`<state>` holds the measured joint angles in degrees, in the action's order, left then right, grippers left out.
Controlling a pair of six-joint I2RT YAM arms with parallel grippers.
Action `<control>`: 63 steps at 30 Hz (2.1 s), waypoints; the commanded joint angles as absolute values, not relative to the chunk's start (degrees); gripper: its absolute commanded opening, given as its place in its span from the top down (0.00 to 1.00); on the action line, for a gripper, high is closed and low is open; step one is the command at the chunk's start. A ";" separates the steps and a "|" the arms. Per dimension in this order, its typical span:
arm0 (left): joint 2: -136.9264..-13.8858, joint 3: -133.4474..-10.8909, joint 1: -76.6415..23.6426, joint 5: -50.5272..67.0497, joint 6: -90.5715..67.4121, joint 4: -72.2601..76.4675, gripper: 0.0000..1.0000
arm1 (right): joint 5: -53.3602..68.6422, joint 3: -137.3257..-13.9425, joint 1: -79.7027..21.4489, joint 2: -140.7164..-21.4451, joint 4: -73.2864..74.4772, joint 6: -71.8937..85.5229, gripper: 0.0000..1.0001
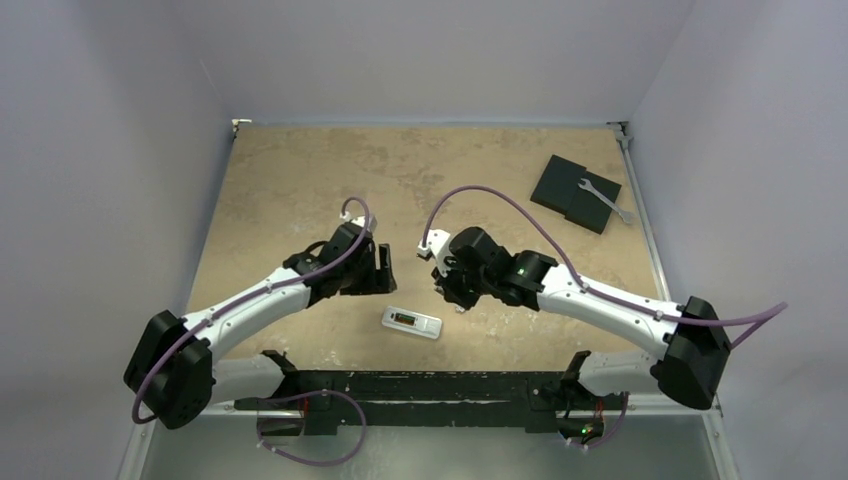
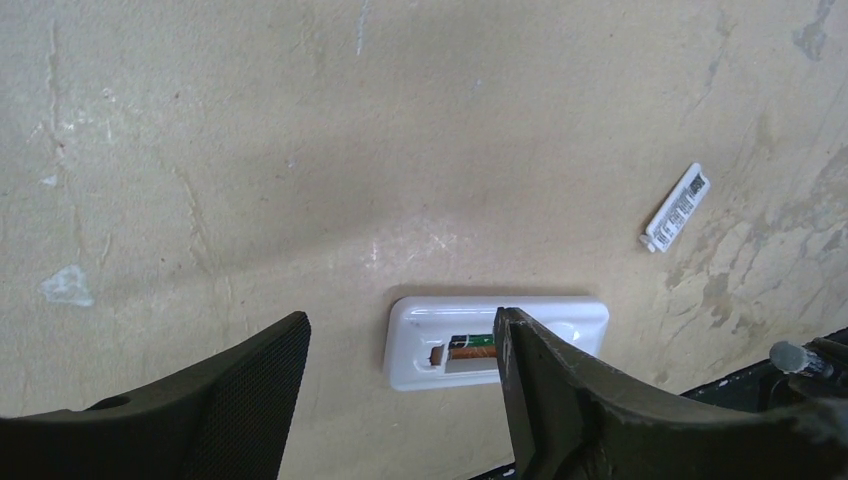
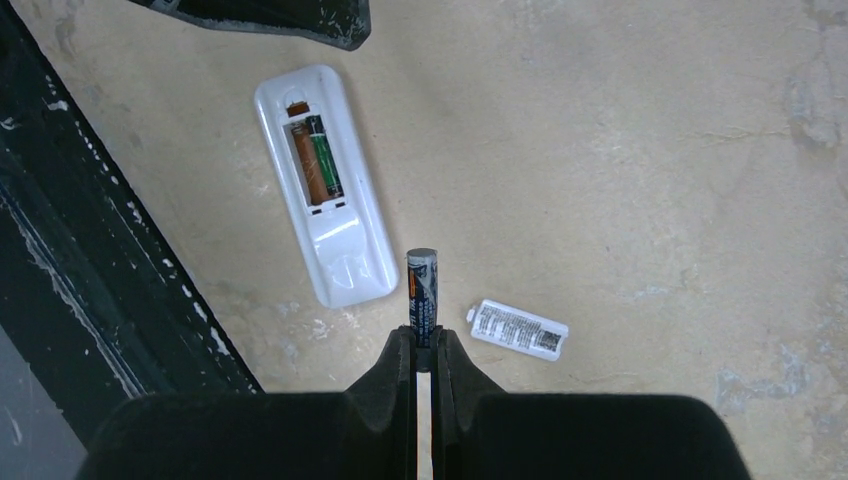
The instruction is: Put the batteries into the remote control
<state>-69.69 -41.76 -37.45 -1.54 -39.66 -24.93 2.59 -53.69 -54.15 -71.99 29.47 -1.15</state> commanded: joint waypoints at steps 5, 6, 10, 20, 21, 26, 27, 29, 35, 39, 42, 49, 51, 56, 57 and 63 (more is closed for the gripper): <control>-66.17 -37.62 -35.12 -0.27 -42.06 -22.77 0.28 | 5.23 -57.86 -56.81 -76.11 27.14 -3.42 0.96; -66.11 -37.06 -34.72 1.28 -42.30 -22.32 0.26 | 5.61 -57.98 -56.87 -76.71 26.94 -3.43 0.96; -65.52 -35.06 -33.11 4.43 -43.04 -20.37 0.13 | 6.23 -58.64 -57.49 -79.13 26.39 -3.27 0.96; -63.64 -29.84 -29.09 13.15 -44.64 -14.23 0.13 | 6.50 -60.30 -59.90 -84.35 25.63 -2.98 0.96; -63.65 -29.15 -28.75 14.39 -45.05 -13.32 0.13 | 6.62 -60.45 -60.06 -84.82 25.66 -2.99 0.96; -63.18 -26.39 -27.27 18.19 -45.96 -10.85 0.15 | 7.29 -61.65 -60.29 -87.54 25.79 -2.99 0.95; -62.99 -26.12 -26.99 18.34 -46.00 -10.88 0.15 | 7.34 -61.89 -60.29 -88.25 25.83 -2.94 0.95; -62.15 -25.61 -26.24 18.39 -46.06 -11.02 0.15 | 7.46 -62.37 -60.38 -89.01 25.71 -2.92 0.94; -59.52 -24.00 -24.03 18.49 -46.60 -11.55 0.16 | 8.77 -63.29 -60.46 -91.03 25.13 -2.75 0.93; -58.52 -23.45 -23.15 18.48 -47.01 -11.60 0.16 | 9.84 -64.16 -60.62 -92.65 25.19 -2.64 0.92; -58.20 -23.42 -22.86 17.82 -46.98 -12.05 0.17 | 10.14 -64.91 -60.87 -94.03 25.53 -2.72 0.92; -57.66 -23.63 -22.76 17.11 -46.85 -12.32 0.17 | 10.42 -65.65 -61.49 -95.70 25.66 -2.90 0.92; -57.87 -23.64 -22.75 17.17 -46.77 -12.40 0.17 | 10.46 -65.73 -61.52 -96.06 25.46 -2.86 0.91; -58.01 -23.57 -22.69 17.37 -46.65 -12.31 0.18 | 10.46 -66.67 -61.56 -97.65 26.01 -2.81 0.90; -57.99 -23.61 -22.75 17.40 -46.65 -12.32 0.18 | 10.46 -66.70 -61.60 -97.87 26.02 -2.81 0.89; -57.94 -23.53 -22.74 17.40 -46.59 -12.27 0.18 | 10.54 -67.10 -61.78 -98.77 26.41 -3.03 0.86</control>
<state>-58.48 -23.70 -23.24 17.52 -46.50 -13.34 9.23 -64.69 -61.41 -98.85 26.37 -2.42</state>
